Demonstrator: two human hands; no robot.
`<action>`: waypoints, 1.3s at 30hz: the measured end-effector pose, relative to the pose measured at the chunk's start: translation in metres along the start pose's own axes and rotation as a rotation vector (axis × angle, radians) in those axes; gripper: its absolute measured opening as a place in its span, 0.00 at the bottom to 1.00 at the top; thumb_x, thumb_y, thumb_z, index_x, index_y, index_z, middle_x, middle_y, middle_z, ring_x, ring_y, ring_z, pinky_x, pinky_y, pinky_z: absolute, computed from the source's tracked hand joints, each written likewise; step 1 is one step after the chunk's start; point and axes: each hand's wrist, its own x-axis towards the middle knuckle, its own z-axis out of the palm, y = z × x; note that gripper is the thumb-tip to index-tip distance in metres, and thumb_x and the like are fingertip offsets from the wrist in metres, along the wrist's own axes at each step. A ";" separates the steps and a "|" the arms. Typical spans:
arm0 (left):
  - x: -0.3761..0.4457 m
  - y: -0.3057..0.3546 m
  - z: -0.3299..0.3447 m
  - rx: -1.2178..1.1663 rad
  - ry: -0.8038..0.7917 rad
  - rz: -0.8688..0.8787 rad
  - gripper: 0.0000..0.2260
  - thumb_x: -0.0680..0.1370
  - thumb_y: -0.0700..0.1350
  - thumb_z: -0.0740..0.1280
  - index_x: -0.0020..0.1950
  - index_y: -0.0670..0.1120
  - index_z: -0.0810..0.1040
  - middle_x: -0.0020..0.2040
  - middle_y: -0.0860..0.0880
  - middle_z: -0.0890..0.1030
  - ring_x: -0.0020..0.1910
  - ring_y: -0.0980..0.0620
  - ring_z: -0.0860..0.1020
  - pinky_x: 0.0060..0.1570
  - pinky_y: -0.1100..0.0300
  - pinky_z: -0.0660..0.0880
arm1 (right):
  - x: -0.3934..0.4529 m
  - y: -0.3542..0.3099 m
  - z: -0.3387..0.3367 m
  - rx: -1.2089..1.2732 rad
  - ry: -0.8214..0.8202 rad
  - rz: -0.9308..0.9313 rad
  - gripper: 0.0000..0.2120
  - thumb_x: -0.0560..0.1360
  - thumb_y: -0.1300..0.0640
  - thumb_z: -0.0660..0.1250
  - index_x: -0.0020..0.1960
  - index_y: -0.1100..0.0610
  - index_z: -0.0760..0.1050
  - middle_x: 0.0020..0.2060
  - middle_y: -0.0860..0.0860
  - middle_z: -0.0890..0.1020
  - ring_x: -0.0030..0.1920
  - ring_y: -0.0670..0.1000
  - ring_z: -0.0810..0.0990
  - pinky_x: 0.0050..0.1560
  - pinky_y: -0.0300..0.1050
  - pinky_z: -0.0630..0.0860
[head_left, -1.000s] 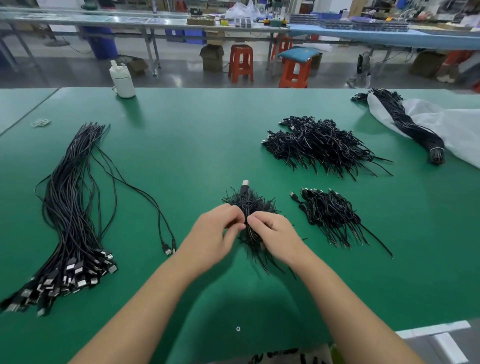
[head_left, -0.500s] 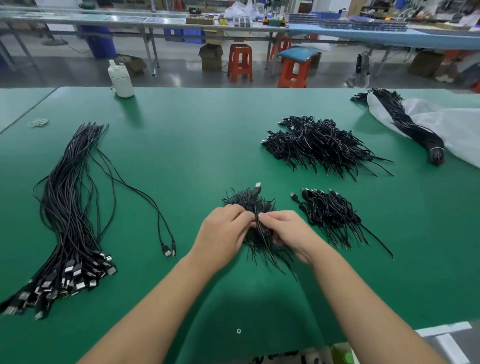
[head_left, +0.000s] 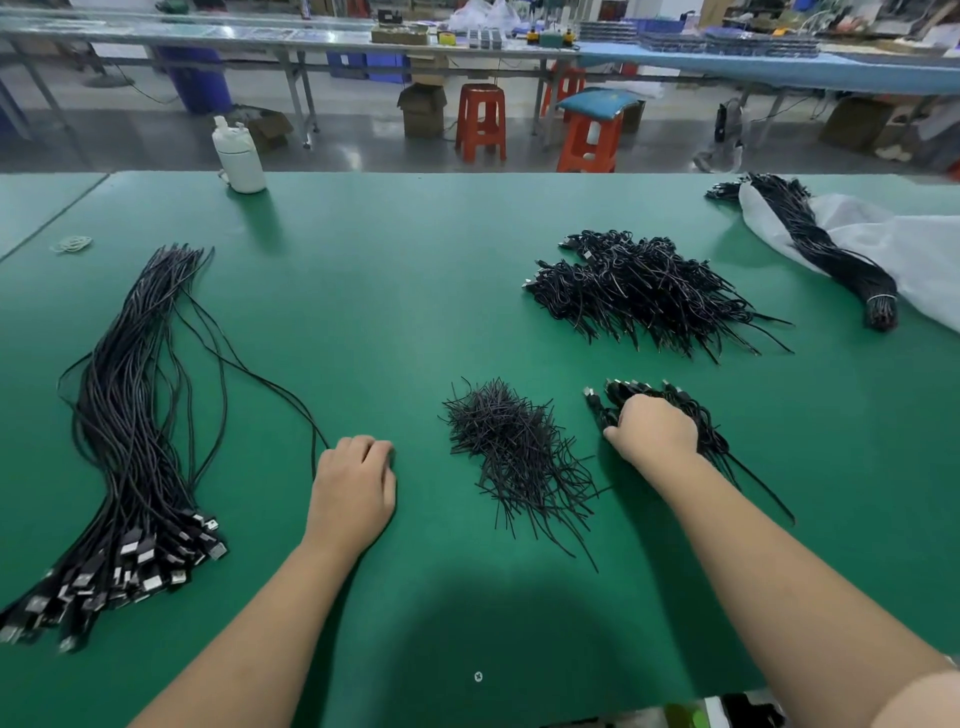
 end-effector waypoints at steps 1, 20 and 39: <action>0.000 -0.001 0.001 0.000 0.010 0.000 0.06 0.73 0.39 0.67 0.48 0.43 0.80 0.45 0.48 0.79 0.44 0.46 0.75 0.45 0.53 0.71 | 0.000 -0.001 0.004 -0.025 0.002 -0.012 0.20 0.77 0.50 0.68 0.31 0.56 0.68 0.26 0.50 0.73 0.26 0.50 0.71 0.28 0.37 0.63; -0.001 -0.001 0.002 -0.032 0.032 -0.045 0.03 0.72 0.38 0.70 0.45 0.42 0.81 0.43 0.48 0.80 0.43 0.47 0.75 0.45 0.51 0.74 | -0.039 -0.020 0.044 0.432 0.319 -0.135 0.10 0.82 0.48 0.59 0.46 0.53 0.70 0.32 0.45 0.76 0.26 0.45 0.74 0.24 0.39 0.63; -0.001 0.001 0.002 0.038 0.060 -0.083 0.06 0.73 0.42 0.65 0.44 0.43 0.82 0.44 0.49 0.80 0.46 0.47 0.75 0.45 0.53 0.71 | -0.069 -0.014 0.088 0.865 0.308 -0.145 0.05 0.81 0.56 0.60 0.51 0.47 0.73 0.45 0.39 0.77 0.46 0.37 0.75 0.44 0.35 0.68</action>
